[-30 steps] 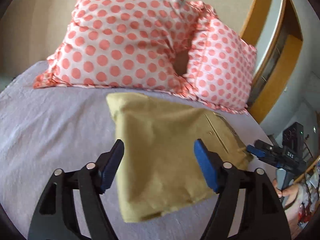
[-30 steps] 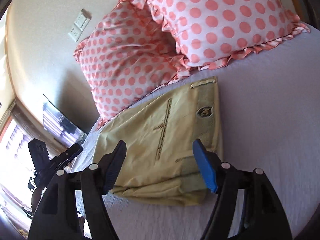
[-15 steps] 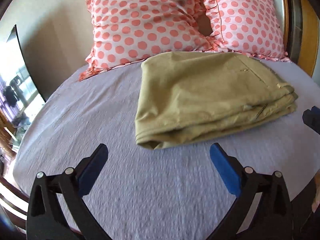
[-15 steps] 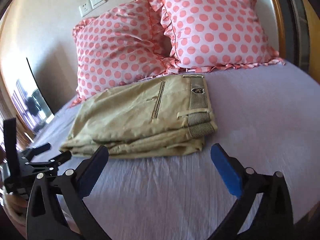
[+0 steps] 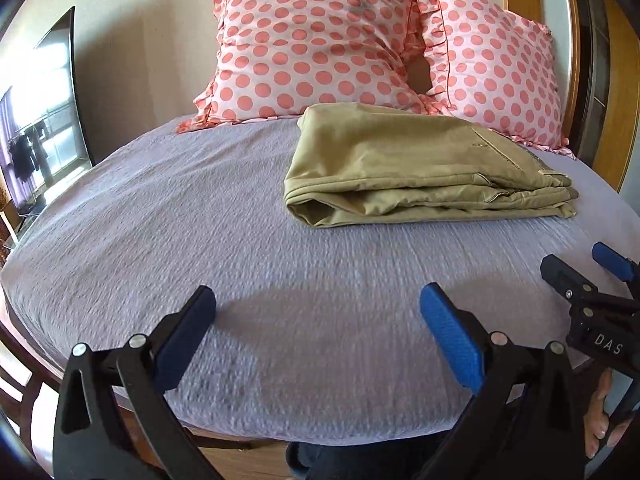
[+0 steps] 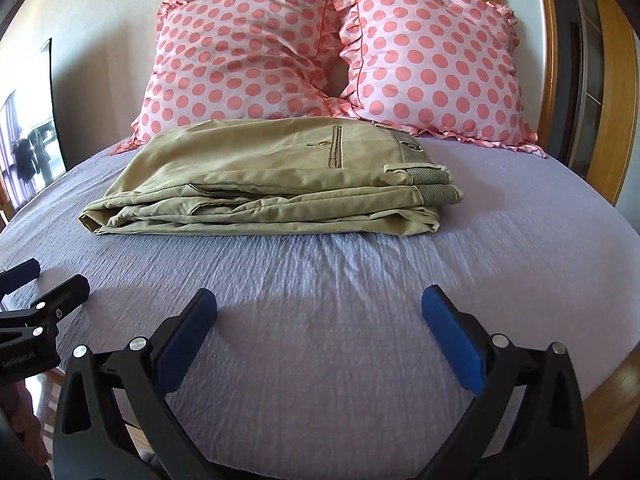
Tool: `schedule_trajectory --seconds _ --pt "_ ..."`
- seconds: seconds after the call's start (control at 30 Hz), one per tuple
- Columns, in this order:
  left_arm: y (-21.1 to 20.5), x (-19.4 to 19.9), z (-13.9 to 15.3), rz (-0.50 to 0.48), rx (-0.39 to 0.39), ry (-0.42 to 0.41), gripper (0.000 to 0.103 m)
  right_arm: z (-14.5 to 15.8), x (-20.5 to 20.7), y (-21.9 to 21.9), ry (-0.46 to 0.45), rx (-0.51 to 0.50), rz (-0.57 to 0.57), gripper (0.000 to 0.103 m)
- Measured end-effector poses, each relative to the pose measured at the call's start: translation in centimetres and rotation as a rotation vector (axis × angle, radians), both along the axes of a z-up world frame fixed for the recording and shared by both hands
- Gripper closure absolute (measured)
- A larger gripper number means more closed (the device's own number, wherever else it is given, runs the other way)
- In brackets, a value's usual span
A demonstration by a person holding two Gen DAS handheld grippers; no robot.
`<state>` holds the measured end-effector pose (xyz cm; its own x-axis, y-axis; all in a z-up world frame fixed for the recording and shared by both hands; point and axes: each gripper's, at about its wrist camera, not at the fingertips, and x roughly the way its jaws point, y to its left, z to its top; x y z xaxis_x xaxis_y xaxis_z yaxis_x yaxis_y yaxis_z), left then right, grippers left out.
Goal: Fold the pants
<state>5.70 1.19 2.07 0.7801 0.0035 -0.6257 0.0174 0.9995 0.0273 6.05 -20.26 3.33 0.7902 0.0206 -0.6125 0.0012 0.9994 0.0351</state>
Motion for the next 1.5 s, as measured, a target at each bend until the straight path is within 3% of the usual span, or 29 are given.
schedule_trajectory --seconds 1.5 --pt "-0.12 -0.14 -0.14 -0.002 0.001 -0.02 0.002 -0.15 -0.12 0.17 -0.008 -0.002 -0.015 0.001"
